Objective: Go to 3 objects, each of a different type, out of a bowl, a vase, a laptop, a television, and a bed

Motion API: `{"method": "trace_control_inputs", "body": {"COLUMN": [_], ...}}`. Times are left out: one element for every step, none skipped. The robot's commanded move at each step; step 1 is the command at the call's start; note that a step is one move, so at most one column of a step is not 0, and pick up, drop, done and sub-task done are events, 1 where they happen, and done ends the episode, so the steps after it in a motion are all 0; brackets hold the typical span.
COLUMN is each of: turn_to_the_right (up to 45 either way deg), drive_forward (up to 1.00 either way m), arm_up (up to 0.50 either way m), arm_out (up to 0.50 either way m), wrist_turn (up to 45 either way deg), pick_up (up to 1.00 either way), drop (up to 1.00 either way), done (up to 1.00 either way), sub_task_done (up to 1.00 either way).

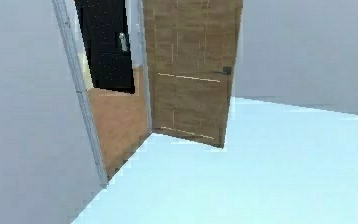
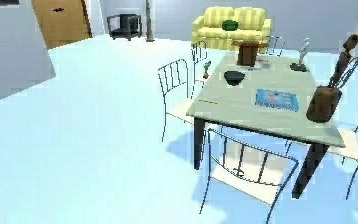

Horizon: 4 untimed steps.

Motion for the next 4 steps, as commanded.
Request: {"method": "trace_control_inputs", "body": {"turn_to_the_right": [0.0,-6.0,0.0,-36.0], "drive_forward": [1.00,0.00,0.25,0.00], "arm_up": [0.00,0.00,0.00,0.00], "arm_out": [0.00,0.00,0.00,0.00], "wrist_turn": [0.0,0.0,0.0,0.0], "pick_up": [0.00,0.00,0.00,0.00], "drop": [0.00,0.00,0.00,0.00], "done": [0.00,0.00,0.00,0.00], "sub_task_done": [0.00,0.00,0.00,0.00]}}
